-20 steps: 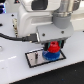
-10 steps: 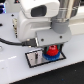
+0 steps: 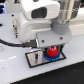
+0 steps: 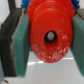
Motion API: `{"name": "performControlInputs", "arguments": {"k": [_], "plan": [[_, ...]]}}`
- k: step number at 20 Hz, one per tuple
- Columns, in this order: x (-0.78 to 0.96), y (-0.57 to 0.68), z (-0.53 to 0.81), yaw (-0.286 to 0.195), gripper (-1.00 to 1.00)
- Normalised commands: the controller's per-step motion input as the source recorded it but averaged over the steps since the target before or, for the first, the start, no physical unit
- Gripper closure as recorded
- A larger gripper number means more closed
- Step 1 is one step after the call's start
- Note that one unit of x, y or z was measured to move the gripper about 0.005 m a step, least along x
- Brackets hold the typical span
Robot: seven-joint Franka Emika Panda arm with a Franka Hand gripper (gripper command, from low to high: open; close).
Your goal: Insert the blue gear onto the right peg, followed by the red gear
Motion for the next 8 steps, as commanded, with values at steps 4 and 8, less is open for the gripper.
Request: {"name": "performControlInputs", "arguments": {"k": [4, 8], "plan": [[0.01, 0.10, 0.55, 0.000, -1.00], [0.01, -0.01, 0.09, 0.000, -1.00]]}}
